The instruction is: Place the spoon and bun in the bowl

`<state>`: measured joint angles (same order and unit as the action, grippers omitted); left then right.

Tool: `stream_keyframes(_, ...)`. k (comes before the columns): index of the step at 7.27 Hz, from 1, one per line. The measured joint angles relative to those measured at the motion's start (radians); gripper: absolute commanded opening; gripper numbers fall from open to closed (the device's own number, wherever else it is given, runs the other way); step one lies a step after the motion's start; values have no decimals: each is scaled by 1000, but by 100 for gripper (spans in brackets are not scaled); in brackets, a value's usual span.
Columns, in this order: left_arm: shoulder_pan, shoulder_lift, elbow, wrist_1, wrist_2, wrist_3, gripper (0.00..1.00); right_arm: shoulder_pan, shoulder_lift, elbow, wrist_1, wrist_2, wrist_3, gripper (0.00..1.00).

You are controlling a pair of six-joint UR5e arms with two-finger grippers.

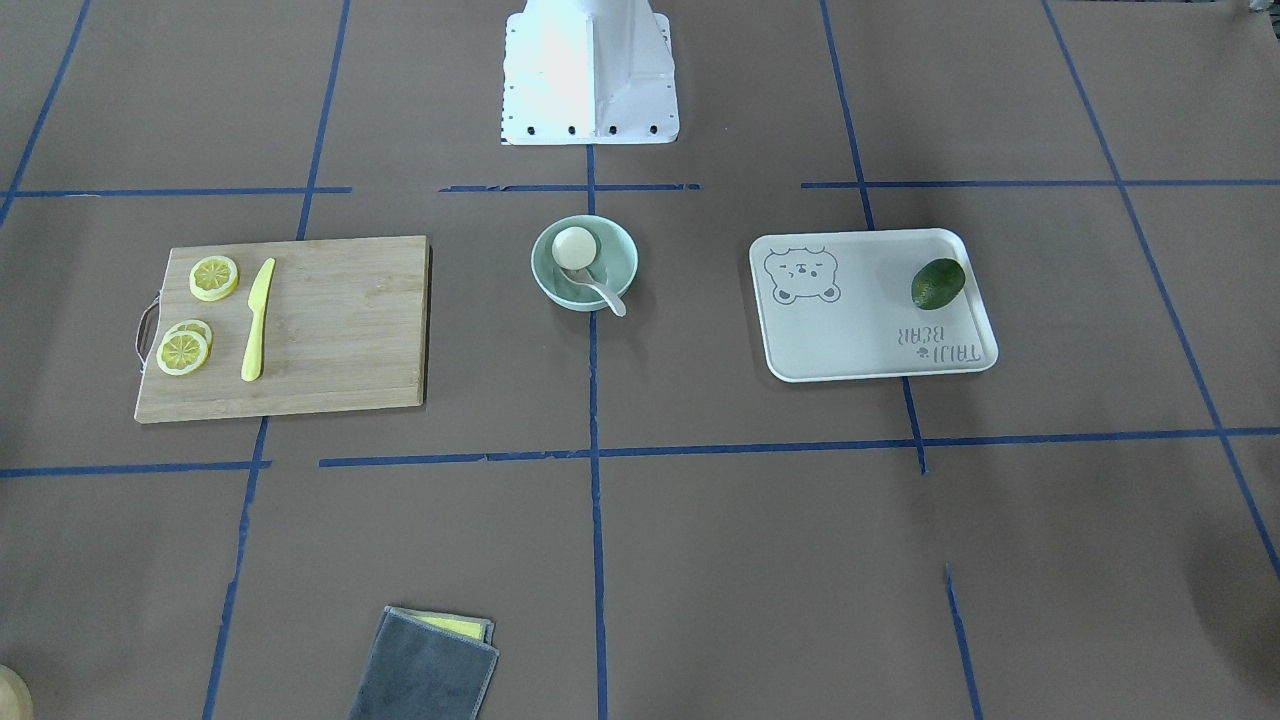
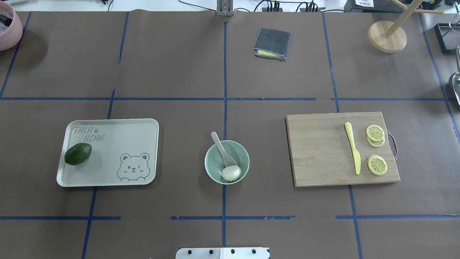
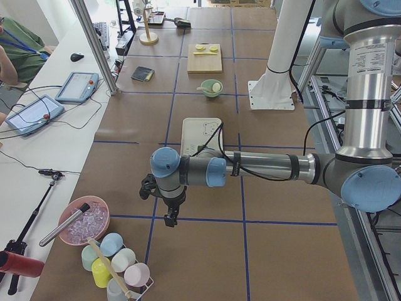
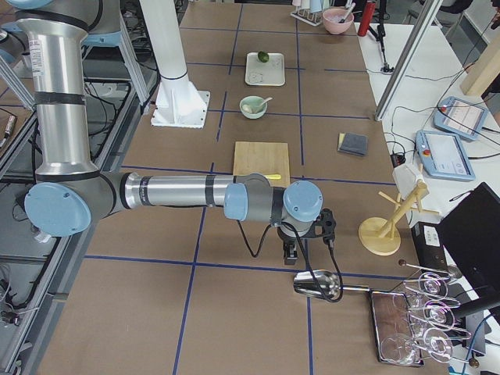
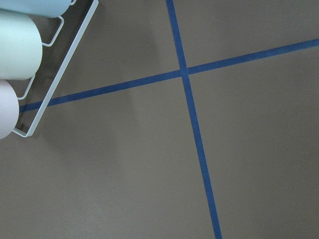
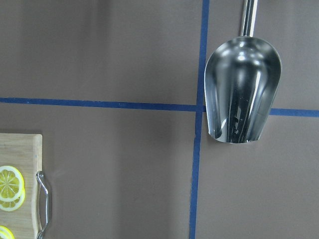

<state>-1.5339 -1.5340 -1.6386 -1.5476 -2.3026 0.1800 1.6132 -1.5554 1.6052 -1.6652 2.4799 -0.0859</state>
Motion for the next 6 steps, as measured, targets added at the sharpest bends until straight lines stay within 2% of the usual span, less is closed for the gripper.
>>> stream_keyframes(6,-1,0,3,0,-1,0,100,32,-70,53,2,-8,0,100)
